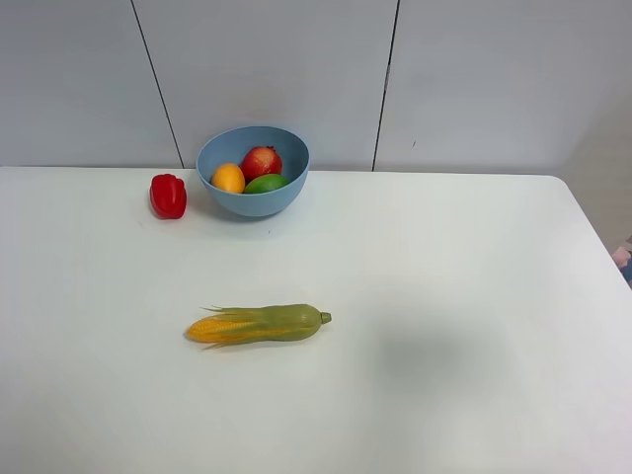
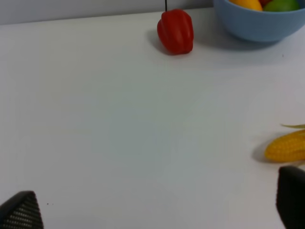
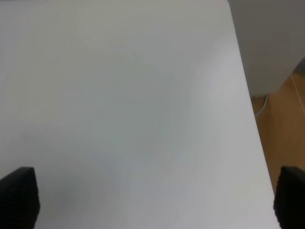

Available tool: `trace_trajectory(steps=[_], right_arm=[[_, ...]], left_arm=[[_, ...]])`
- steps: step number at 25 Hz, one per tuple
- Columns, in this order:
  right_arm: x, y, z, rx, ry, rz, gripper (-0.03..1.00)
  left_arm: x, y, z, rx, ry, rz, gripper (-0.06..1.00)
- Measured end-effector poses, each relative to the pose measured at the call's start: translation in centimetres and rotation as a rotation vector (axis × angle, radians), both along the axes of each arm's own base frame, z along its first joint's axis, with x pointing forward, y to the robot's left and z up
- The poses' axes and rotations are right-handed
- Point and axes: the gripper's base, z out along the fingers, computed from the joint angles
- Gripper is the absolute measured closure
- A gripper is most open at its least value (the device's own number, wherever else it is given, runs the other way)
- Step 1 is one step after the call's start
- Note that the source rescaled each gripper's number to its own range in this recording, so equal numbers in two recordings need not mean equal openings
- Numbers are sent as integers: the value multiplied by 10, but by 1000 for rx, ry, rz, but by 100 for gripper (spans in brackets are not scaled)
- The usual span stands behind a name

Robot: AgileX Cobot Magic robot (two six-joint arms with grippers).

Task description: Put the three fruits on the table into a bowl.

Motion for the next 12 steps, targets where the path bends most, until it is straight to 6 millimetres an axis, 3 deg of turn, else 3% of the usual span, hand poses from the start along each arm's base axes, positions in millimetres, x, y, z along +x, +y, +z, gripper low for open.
trace_trajectory(steps=[6, 12], right_arm=[[-52, 3, -31, -15, -228, 0, -2], [-66, 5, -60, -7, -294, 7, -2]], left_arm=[[0, 0, 0, 0, 0, 0, -6], [0, 0, 0, 0, 0, 0, -6]])
